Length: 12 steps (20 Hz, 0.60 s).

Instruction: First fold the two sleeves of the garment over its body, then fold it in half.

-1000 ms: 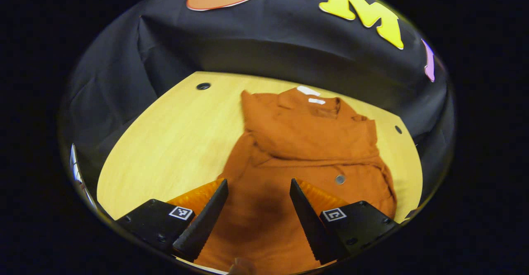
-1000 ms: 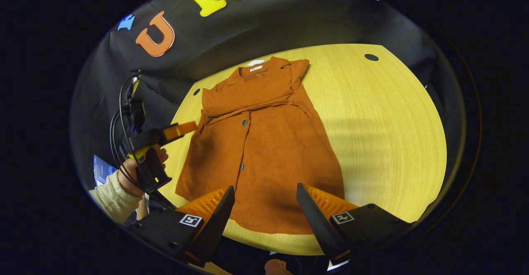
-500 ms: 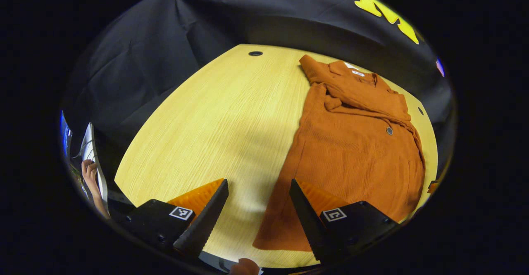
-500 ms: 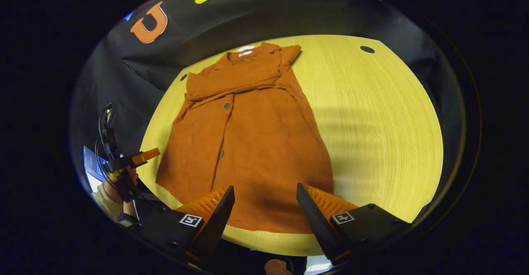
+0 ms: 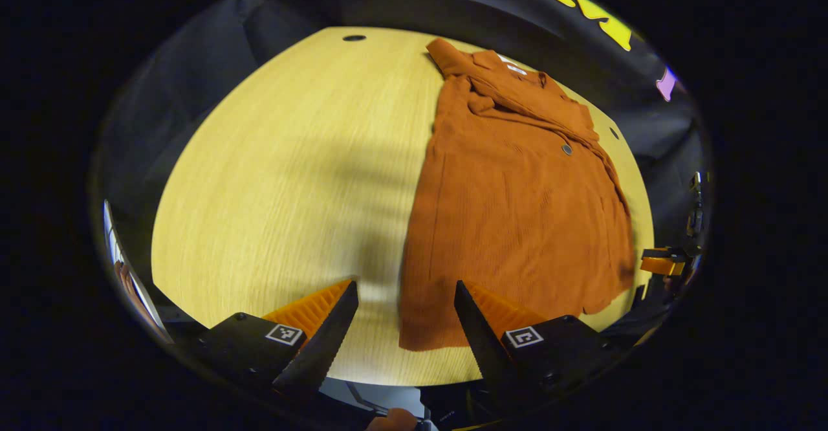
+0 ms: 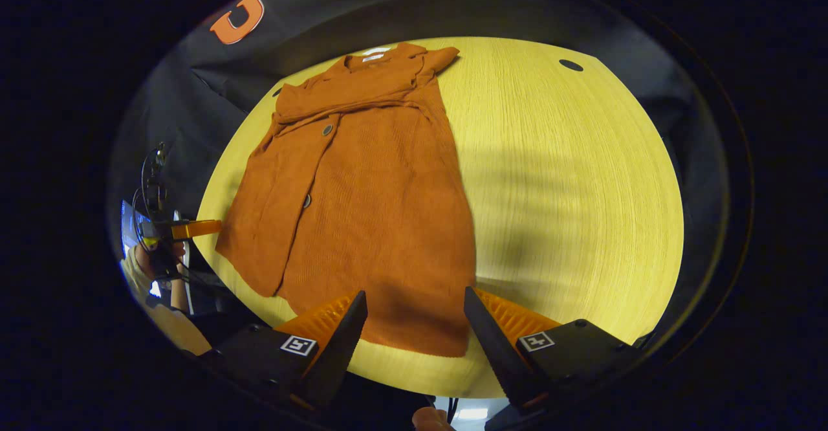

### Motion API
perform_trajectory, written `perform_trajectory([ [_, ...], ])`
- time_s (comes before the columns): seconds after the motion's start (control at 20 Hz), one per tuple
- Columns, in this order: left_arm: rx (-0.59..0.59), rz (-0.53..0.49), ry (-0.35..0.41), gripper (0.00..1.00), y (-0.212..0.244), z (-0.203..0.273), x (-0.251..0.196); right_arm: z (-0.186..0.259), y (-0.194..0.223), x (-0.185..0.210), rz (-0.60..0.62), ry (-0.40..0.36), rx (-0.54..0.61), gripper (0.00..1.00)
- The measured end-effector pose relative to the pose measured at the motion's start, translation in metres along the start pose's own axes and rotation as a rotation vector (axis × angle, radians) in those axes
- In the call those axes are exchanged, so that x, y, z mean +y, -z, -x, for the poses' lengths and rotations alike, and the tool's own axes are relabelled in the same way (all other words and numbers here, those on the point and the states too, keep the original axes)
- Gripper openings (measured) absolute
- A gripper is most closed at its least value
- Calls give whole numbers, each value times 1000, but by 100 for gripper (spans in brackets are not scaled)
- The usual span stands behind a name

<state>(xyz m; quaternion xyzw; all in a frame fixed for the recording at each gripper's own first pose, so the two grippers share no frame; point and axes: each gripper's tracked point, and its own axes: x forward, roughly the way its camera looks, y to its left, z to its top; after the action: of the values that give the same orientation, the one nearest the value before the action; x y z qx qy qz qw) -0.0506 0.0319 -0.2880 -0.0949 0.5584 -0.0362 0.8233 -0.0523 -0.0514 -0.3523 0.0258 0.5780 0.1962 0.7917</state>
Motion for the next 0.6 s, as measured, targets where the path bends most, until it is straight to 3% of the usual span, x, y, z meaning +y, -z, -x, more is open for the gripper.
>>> perform_trajectory([
  [0.15, 110, 12, 135, 98, 13, 1, -2, -3, 19, -14, -58, -41, 75, 97],
  [0.35, 147, -1, 282, 97, 9, 5, -5, -8, 32, -19, -125, -92, 157, 93],
  [0.5, 193, 19, 351, 100, 14, 10, -9, -11, 30, -8, -168, -145, 177, 96],
  [0.6, 210, 17, 372, 96, 15, 12, -14, -15, 29, -5, -180, -153, 191, 97],
])
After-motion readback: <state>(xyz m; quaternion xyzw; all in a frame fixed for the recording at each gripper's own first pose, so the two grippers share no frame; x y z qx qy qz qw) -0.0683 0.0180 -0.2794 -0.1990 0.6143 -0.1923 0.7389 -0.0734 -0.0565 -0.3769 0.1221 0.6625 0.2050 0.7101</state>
